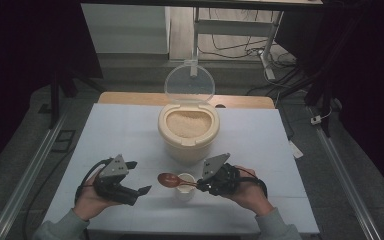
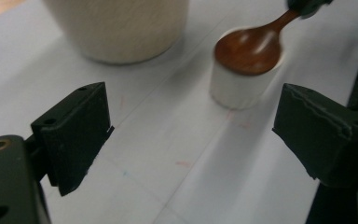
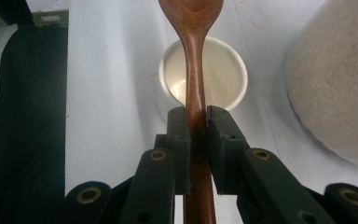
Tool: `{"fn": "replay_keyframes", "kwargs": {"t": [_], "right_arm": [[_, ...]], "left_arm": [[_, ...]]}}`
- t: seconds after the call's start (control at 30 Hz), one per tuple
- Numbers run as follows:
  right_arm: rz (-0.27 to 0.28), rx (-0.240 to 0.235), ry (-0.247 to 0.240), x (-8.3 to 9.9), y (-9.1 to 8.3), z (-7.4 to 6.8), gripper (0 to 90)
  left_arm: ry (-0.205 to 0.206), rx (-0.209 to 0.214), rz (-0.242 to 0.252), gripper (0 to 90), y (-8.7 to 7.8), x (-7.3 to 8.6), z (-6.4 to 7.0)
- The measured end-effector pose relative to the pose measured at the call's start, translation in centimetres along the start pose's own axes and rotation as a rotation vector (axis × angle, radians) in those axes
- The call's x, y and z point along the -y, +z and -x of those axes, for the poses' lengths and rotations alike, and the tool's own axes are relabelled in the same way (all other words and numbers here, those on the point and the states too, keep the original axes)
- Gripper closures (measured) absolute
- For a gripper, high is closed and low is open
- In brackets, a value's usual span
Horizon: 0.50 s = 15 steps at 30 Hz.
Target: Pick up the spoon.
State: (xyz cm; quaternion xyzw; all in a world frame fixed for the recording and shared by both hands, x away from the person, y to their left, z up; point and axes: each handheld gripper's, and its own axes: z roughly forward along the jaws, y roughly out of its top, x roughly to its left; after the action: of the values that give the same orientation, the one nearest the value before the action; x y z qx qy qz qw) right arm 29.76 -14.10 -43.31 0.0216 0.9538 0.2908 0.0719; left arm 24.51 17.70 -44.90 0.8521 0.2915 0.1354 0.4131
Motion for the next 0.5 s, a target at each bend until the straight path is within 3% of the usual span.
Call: {"fn": "replay_keyframes", "kwargs": {"t": [0.33, 0.5], "right_arm": [[0.018, -0.007, -0.033, -0.8, 0.1, -0.5, 80.0], [0.012, -0.010, -0.050, -1.3, 0.3, -0.9, 80.0]], "left_arm": [[0.155, 0.089, -0.044, 19.0, 1.5, -4.0, 2.2], [0.199, 0.132, -0.087, 22.6, 2.9, -5.3, 2.9]]}}
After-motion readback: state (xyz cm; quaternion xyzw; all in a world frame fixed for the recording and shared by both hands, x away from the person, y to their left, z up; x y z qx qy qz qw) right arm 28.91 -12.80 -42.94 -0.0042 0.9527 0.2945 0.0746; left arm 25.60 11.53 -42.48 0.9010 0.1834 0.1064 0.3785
